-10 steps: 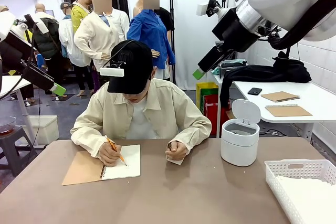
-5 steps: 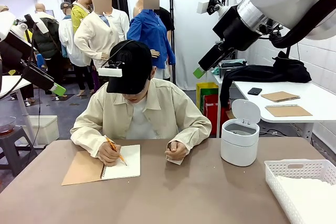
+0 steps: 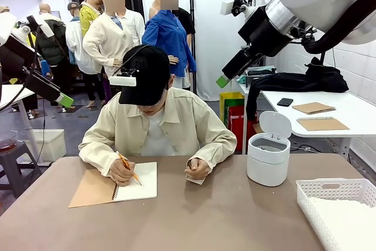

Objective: Sort the paper based on its condition.
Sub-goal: If a person hands you a paper, place it in the Organizing basket , and if it's crumpled, put it in the Trash can.

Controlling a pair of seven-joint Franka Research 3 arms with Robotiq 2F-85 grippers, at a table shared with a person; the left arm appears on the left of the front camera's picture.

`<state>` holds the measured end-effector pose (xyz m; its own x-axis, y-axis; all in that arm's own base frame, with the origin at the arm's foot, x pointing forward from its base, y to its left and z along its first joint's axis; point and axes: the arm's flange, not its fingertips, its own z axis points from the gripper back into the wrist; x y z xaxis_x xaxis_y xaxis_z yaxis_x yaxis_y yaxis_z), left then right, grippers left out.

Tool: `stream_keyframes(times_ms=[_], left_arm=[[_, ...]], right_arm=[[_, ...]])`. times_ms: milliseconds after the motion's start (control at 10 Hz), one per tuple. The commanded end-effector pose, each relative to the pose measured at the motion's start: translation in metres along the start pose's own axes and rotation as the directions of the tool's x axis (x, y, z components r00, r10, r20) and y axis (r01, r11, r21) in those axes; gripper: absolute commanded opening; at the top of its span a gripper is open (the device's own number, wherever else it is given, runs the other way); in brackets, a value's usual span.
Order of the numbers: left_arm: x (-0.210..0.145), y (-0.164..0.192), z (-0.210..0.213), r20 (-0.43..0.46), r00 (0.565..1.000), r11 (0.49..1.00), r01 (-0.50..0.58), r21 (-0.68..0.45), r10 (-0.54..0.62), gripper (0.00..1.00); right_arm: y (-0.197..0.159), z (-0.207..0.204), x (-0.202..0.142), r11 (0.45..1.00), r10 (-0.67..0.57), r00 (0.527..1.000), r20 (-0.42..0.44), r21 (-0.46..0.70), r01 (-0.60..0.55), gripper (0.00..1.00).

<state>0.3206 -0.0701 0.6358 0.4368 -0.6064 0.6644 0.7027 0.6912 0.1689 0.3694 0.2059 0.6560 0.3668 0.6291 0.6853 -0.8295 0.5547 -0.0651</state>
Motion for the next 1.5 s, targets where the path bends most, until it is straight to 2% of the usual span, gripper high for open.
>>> stream_keyframes(times_ms=[0,1400], left_arm=[[-0.0002,0.0006,0.0006,0.000,1.000,1.000,0.005,0.003,-0.005,1.00],[-0.0002,0.0006,0.0006,0.000,1.000,1.000,0.005,0.003,-0.005,1.00]], right_arm=[[0.0015,-0.0021,-0.0053,1.000,0.004,1.000,-0.004,-0.002,-0.004,1.00],[0.0015,-0.0021,-0.0053,1.000,0.004,1.000,-0.004,-0.002,-0.004,1.00]])
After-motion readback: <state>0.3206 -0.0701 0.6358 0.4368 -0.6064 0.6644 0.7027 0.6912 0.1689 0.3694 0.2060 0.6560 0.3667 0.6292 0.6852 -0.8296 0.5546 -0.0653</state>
